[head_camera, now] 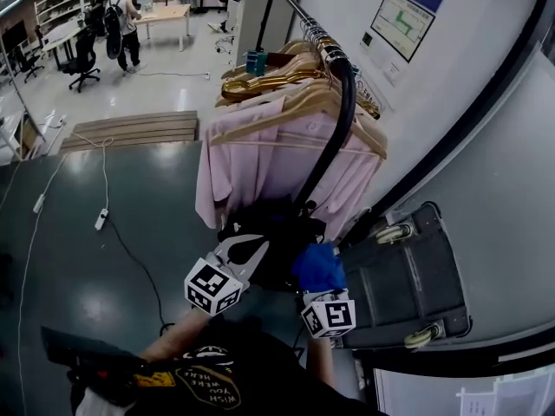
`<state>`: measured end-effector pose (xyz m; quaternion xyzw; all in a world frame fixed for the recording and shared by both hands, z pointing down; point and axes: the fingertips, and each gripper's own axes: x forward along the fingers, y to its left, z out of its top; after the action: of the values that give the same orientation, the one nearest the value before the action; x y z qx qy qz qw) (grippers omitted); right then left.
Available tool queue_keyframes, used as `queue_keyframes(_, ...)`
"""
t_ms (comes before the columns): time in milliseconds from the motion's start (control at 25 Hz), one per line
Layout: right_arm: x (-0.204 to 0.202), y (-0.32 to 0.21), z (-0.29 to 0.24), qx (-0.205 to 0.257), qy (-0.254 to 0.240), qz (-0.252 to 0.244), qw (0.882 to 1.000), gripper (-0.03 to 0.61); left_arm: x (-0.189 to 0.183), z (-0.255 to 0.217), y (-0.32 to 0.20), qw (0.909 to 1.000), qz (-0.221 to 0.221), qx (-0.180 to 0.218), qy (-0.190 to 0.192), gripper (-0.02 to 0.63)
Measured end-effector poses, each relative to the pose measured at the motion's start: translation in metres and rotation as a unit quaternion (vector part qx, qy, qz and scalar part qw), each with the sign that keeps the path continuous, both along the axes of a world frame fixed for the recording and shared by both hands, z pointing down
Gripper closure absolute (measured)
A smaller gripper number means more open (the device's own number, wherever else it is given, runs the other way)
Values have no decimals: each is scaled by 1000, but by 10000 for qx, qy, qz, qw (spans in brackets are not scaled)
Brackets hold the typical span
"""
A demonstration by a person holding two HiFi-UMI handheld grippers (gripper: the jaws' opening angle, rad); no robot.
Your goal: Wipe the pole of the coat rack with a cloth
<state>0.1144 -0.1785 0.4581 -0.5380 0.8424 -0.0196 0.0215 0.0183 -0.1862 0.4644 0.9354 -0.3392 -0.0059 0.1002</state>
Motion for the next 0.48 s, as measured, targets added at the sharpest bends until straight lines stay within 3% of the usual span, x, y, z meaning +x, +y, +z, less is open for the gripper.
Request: queue_keyframes(480, -9, -10, -6, 44, -122, -66, 9999, 569, 3, -4, -4, 9997, 175, 146, -87, 614)
